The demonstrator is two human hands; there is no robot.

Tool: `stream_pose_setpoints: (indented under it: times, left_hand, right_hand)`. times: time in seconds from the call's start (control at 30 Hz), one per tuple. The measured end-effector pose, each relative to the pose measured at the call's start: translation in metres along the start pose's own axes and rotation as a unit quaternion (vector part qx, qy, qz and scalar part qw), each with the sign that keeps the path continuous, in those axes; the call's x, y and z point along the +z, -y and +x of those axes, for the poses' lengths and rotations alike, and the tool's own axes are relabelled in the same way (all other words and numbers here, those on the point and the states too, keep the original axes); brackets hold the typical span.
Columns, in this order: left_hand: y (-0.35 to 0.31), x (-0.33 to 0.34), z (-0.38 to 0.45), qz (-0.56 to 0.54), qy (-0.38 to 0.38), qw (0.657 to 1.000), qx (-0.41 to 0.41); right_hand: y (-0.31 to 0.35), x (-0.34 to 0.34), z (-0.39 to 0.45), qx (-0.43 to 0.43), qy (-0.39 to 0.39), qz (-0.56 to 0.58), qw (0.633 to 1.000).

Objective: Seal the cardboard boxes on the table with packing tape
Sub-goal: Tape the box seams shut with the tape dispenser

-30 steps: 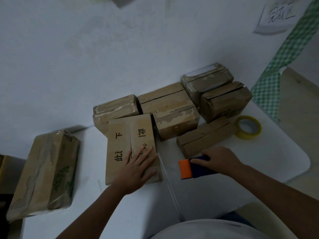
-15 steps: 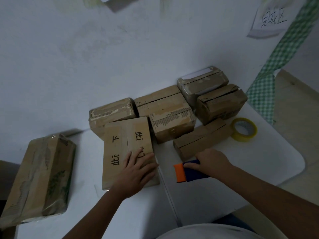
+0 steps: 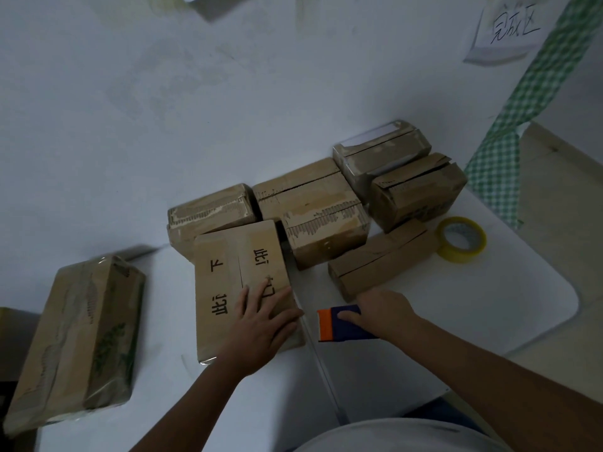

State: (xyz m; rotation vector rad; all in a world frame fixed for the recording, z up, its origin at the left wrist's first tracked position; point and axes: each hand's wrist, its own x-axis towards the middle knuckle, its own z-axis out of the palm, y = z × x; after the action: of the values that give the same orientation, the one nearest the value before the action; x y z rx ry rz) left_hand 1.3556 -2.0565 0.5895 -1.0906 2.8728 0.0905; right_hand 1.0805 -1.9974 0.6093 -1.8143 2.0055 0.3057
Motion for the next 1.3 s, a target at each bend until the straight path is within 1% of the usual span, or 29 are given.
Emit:
stream_pose_setpoints:
  times: [0.13,0.2,0.3,0.43,0.47,0.53,0.57,0.6,0.63,0.67,0.7,0.73,0.77,0.8,0.83,0.87,0.9,0.97,1.03,1.07,1.13,1.2,1.3]
  left_hand:
    - [0.001,0.004,-0.005,0.003,-0.016,1.0,-0.002]
    - [0.001,0.005,-0.003,0.001,-0.016,1.0,-0.003]
    - [0.001,0.005,-0.002,0.004,-0.022,1.0,0.002]
    - [0.003,0.003,-0.003,0.006,-0.014,1.0,0.0]
    - [0.002,0.003,-0.003,0.008,-0.01,1.0,-0.002]
    - [0.002,0.003,-0.002,0.007,0.0,1.0,-0.006]
    - [0.002,0.003,-0.002,0.005,0.003,1.0,-0.007]
    - [0.003,0.003,-0.002,0.004,0.004,1.0,-0.007]
    - [0.003,0.004,-0.002,0.004,0.004,1.0,-0.007]
    - [0.003,0.004,-0.002,0.004,0.005,1.0,-0.006]
    - [0.003,0.004,-0.002,0.005,0.007,1.0,-0.006]
    - [0.003,0.004,-0.002,0.005,0.009,1.0,-0.005]
    - [0.003,0.004,-0.002,0.007,0.011,1.0,-0.004]
    - [0.004,0.004,-0.002,0.009,0.012,1.0,-0.003]
    - [0.004,0.005,-0.002,0.009,0.012,1.0,-0.001]
    - [0.005,0.005,-0.002,0.008,0.012,1.0,0.0]
    - [0.005,0.006,-0.003,0.005,0.012,1.0,0.0]
    - [0.006,0.006,-0.003,-0.002,0.012,1.0,0.002]
    - [0.007,0.006,-0.002,-0.014,0.009,1.0,0.005]
    - [0.007,0.006,-0.002,-0.021,0.008,1.0,0.007]
    - [0.009,0.006,-0.003,-0.039,0.001,0.999,0.011]
    - [0.012,0.005,-0.003,-0.067,-0.01,0.998,0.014]
    - [0.012,0.001,-0.003,-0.121,-0.038,0.992,0.014]
  right_hand:
    - [-0.042,-0.001,-0.003,0.078,0.044,-0.01,0.996]
    - [-0.058,0.001,-0.01,0.106,0.037,0.005,0.994]
    - [-0.052,0.017,-0.013,0.087,0.0,0.056,0.995]
    - [-0.035,0.05,-0.024,0.084,0.016,0.149,0.985]
    - [-0.033,0.056,-0.028,0.088,0.002,0.157,0.984]
    - [-0.026,0.064,-0.034,0.078,-0.077,0.157,0.981]
    - [-0.019,0.065,-0.037,0.068,-0.113,0.184,0.974]
    - [-0.008,0.064,-0.038,0.062,-0.121,0.254,0.957]
    - [0.006,0.061,-0.039,0.072,-0.09,0.361,0.925]
    - [0.021,0.057,-0.038,0.102,-0.017,0.489,0.866]
    - [0.038,0.053,-0.036,0.146,0.067,0.609,0.776]
    - [0.054,0.052,-0.032,0.194,0.14,0.701,0.672]
    - [0.067,0.052,-0.029,0.229,0.186,0.766,0.571]
    - [0.079,0.052,-0.025,0.251,0.203,0.81,0.49]
    - [0.087,0.052,-0.022,0.264,0.196,0.84,0.431]
    - [0.093,0.052,-0.018,0.273,0.176,0.858,0.397]
    - [0.097,0.052,-0.016,0.278,0.149,0.87,0.38]
    - [0.1,0.052,-0.015,0.284,0.095,0.881,0.366]
    - [0.101,0.053,-0.014,0.283,0.034,0.883,0.372]
    - [0.102,0.054,-0.015,0.278,-0.001,0.88,0.385]
    - [0.104,0.057,-0.019,0.278,-0.069,0.859,0.425]
    - [0.106,0.056,-0.025,0.281,-0.117,0.835,0.459]
    - [0.106,0.056,-0.032,0.256,-0.165,0.827,0.473]
